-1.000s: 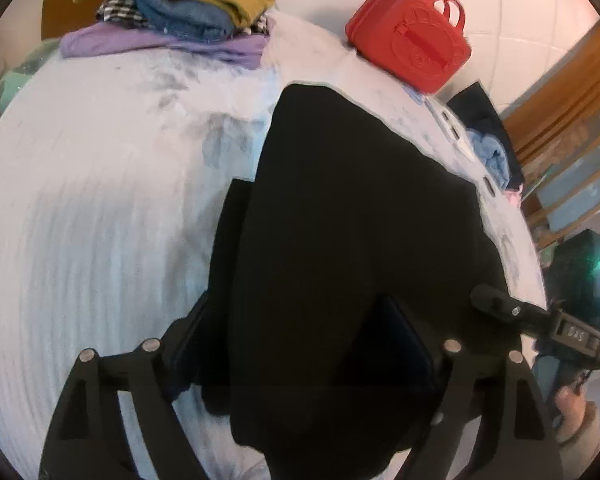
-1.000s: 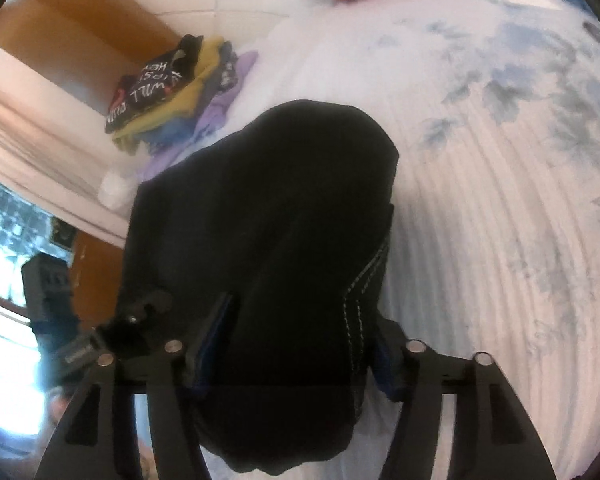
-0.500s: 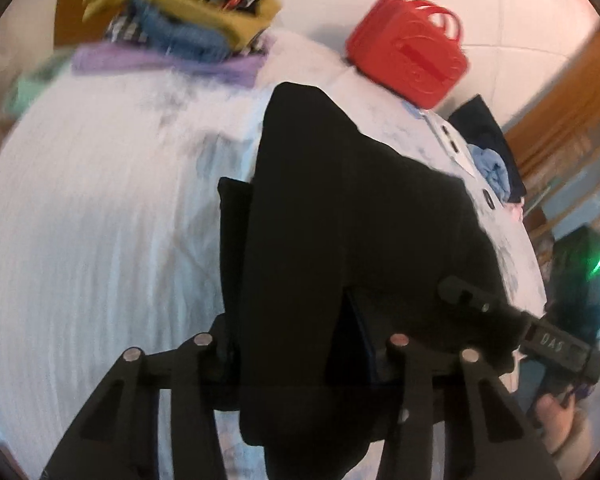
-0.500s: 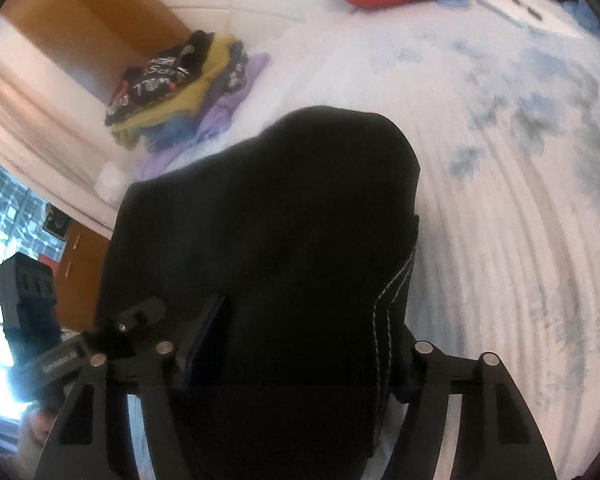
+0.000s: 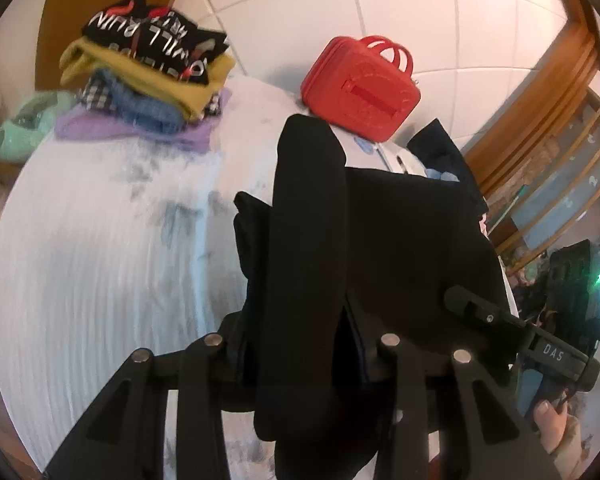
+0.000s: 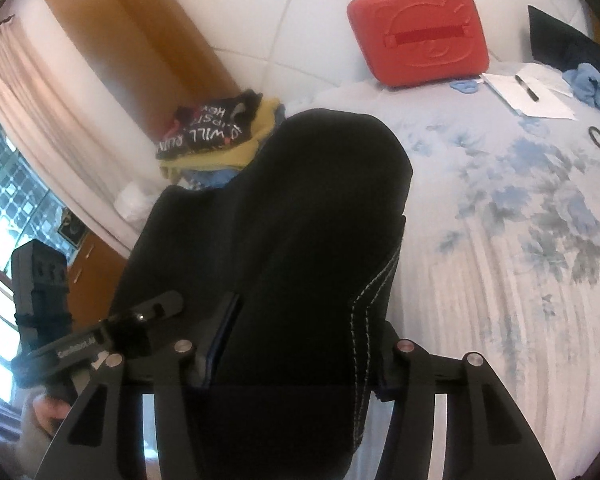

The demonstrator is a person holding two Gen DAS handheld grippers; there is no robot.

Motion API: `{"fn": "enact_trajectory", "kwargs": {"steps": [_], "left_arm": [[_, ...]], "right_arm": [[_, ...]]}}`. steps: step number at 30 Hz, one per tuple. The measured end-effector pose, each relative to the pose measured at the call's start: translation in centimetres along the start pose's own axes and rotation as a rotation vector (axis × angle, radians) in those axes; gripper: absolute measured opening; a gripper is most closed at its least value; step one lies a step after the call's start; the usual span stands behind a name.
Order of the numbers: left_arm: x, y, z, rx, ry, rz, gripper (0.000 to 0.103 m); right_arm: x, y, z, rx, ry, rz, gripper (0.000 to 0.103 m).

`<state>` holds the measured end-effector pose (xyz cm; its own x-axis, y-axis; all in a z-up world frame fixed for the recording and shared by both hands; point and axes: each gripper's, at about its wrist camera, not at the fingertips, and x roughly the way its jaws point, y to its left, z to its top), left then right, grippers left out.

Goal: Fold clothes
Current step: 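Carry the folded jeans with both grippers toward the stack of folded clothes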

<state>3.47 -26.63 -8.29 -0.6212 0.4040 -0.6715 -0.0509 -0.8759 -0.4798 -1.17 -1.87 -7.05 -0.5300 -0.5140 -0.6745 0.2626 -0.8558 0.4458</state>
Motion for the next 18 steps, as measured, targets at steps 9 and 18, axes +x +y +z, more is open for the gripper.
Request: {"fn": "enact_trajectory", "kwargs": {"steps": [9,18], "left_arm": [[3.9,-0.6,1.3,-0.049,0.072,0.023,0.036],[10.9,-2.5,-2.4,0.031,0.213,0.134,0.08]], "right_arm": [[1.2,-2.4,3.8,0.007,0.075,0.033,0.052],[4.7,-14.1,0.2,0.281,0.259,0.148,0.062]]}}
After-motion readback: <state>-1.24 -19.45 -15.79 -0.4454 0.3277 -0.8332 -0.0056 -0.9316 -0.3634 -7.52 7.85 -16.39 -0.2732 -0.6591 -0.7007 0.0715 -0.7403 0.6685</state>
